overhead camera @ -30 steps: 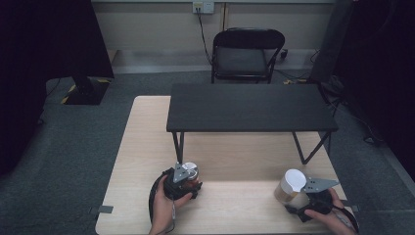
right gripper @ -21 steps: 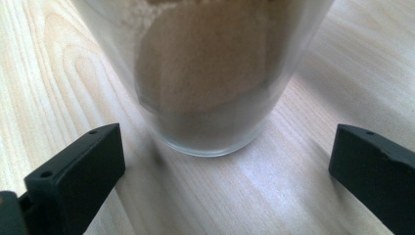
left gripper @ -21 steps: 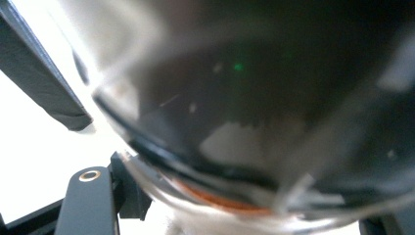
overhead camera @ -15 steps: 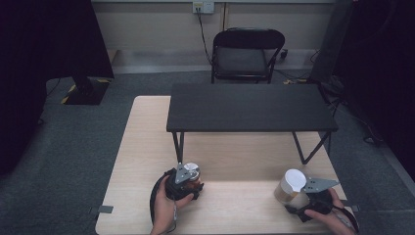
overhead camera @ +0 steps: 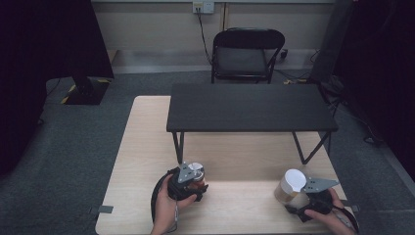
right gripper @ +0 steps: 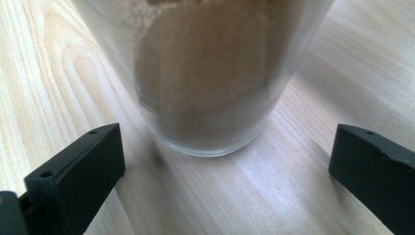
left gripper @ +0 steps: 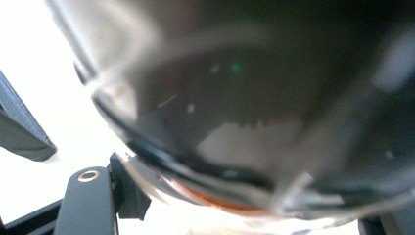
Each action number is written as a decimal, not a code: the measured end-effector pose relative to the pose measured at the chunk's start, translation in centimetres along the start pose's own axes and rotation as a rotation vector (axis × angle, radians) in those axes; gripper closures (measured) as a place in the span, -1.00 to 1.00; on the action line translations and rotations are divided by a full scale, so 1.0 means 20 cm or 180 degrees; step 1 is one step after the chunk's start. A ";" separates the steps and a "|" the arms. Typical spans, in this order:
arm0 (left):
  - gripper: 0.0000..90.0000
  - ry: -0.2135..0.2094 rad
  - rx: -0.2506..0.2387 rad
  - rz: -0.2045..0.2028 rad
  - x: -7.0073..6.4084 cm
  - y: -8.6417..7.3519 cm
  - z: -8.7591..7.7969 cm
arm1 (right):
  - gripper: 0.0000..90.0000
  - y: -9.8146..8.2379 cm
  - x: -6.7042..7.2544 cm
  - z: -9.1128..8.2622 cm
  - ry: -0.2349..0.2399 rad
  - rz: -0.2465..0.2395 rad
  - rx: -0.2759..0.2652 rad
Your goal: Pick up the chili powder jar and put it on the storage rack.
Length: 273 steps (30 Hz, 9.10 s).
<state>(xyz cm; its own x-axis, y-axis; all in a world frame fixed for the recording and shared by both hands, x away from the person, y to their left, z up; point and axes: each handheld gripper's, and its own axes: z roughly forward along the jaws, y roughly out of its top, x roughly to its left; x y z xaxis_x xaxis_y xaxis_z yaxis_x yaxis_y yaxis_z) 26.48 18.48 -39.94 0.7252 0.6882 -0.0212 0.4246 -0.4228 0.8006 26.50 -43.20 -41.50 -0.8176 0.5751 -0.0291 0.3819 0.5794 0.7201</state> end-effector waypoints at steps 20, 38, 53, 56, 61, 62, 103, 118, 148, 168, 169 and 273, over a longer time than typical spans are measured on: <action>-0.32 -0.0093 -0.0037 0.0052 0.04 0.20 -0.14 | -1.00 0.00 0.00 0.00 0.0000 0.0000 0.0000; -0.32 -0.0185 -0.0045 0.0135 0.07 0.40 -0.21 | -1.00 0.00 0.00 0.00 -0.0004 0.0004 0.0000; -0.32 -0.0186 0.0004 0.0195 0.08 0.55 -0.25 | -1.00 0.00 0.00 0.00 -0.0004 0.0004 0.0000; -0.32 -0.0190 0.0008 0.0202 0.08 0.57 -0.26 | -1.00 0.00 0.00 0.00 -0.0004 0.0004 0.0000; -0.32 -0.0219 0.0004 0.0196 0.08 0.60 -0.27 | -1.00 0.00 0.00 0.00 -0.0004 0.0005 0.0000; -0.32 -0.0232 0.0005 0.0189 0.09 0.61 -0.27 | -1.00 0.00 0.00 0.00 -0.0004 0.0004 0.0000; -0.32 -0.0308 -0.0042 0.0186 0.14 0.96 -0.32 | -1.00 0.00 0.00 0.00 -0.0004 0.0004 0.0000; -0.32 -0.0202 -0.0024 0.0107 0.15 1.06 -0.29 | -1.00 0.00 0.00 0.00 -0.0004 0.0004 0.0000; -0.32 0.0180 0.0043 -0.0008 0.14 1.13 -0.13 | -1.00 0.00 0.00 0.00 -0.0003 0.0005 0.0000; -0.32 0.0244 0.0003 -0.0108 0.13 1.14 -0.08 | -1.00 0.00 0.00 0.00 -0.0003 0.0005 0.0000; -0.32 0.0243 -0.0001 -0.0108 0.13 1.14 -0.08 | -1.00 0.00 0.00 0.00 -0.0003 0.0006 0.0000; -0.91 -0.0179 -0.0384 0.0041 0.08 0.60 -0.24 | -1.00 0.00 0.00 0.00 -0.0004 0.0004 0.0000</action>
<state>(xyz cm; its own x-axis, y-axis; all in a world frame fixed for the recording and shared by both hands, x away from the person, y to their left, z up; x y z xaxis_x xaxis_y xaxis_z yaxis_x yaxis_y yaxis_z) 30.07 17.40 -27.54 0.7608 0.6477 -0.0413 0.3492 -0.3549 0.8672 26.47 -43.18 -41.50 -0.8167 0.5764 -0.0290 0.3829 0.5787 0.7201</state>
